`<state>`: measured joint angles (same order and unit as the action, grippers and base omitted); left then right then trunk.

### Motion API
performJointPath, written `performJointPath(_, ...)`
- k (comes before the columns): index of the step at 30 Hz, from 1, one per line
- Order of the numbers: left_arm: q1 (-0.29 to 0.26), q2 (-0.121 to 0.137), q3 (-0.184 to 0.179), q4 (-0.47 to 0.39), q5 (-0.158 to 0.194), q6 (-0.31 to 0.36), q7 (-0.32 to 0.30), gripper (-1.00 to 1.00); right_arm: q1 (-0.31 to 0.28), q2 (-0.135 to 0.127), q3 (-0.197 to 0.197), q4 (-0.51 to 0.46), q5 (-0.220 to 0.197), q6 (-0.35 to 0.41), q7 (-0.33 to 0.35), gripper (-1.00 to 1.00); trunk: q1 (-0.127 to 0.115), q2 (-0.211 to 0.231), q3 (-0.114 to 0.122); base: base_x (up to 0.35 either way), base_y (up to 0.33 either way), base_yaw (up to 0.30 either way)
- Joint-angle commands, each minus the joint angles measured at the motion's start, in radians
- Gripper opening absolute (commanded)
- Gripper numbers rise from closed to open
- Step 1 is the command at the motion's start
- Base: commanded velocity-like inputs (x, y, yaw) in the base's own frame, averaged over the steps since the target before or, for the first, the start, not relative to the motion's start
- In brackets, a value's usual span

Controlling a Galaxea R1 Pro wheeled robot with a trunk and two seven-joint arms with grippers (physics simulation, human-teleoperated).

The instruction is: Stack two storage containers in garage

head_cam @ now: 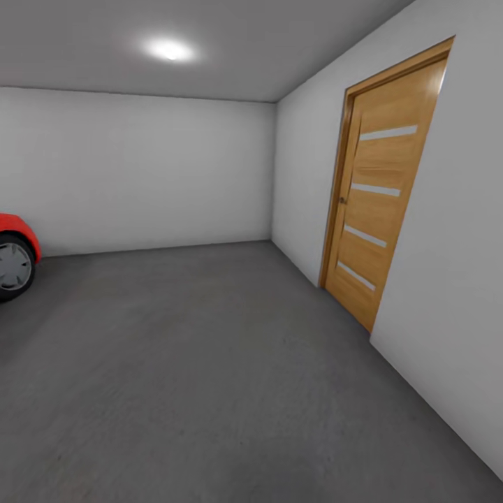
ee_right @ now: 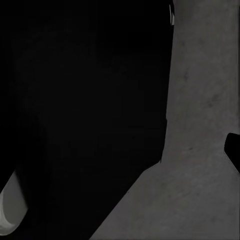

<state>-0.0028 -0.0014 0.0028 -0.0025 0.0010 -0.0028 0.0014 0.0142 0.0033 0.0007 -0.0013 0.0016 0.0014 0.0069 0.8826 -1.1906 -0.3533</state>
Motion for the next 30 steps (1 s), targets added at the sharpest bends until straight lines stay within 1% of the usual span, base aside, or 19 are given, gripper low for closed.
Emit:
performJointPath(1,0.000,0.000,0.000,0.000,0.000,0.000,0.000,1.00,0.000,0.000,0.000,0.000,0.001,0.000,0.001,1.00,0.001,0.000,-0.001,0.307,0.000,0.000)
performJointPath(10,0.000,0.000,-0.001,0.000,-0.002,0.000,0.000,1.00,0.000,0.000,0.001,0.000,0.003,0.000,0.001,1.00,0.001,0.000,-0.001,0.326,0.015,0.000)
performJointPath(24,0.000,0.000,-0.004,-0.001,-0.008,0.000,0.000,1.00,0.000,0.001,-0.001,0.000,-0.001,0.000,-0.001,1.00,0.001,0.000,-0.001,0.332,0.079,0.000)
performJointPath(30,0.000,0.000,-0.004,-0.001,-0.009,0.000,0.000,1.00,0.000,0.001,0.002,0.000,0.005,0.000,-0.001,1.00,0.001,0.000,-0.001,0.332,0.088,0.000)
